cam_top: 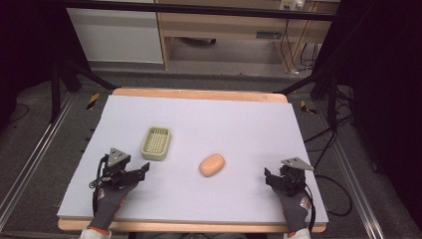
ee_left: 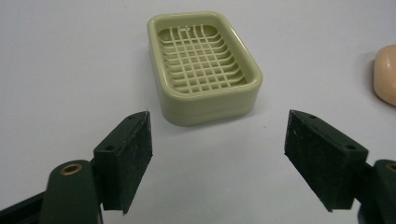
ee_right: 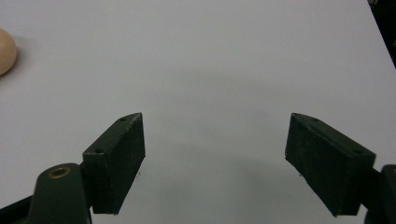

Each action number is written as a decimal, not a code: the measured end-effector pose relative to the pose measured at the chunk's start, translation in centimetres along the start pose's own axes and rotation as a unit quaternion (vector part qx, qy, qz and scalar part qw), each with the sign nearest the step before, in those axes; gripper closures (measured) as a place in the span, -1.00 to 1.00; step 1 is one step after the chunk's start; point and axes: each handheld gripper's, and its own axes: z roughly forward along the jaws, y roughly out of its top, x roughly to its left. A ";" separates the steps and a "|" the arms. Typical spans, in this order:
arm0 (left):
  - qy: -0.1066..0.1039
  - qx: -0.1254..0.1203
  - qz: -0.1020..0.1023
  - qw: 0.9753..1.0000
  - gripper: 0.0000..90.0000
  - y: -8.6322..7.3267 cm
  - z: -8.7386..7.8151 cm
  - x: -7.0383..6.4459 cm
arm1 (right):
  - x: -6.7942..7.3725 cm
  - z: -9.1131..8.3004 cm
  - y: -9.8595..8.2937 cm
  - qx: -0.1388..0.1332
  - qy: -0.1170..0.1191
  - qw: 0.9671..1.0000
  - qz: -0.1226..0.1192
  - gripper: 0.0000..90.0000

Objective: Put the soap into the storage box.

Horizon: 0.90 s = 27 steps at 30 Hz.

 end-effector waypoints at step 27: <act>-0.047 -0.007 0.039 0.998 -0.51 1.4 0.0 -3.7 | 0.8 -0.1 0.0 -0.003 -0.004 1.000 -0.014 -0.61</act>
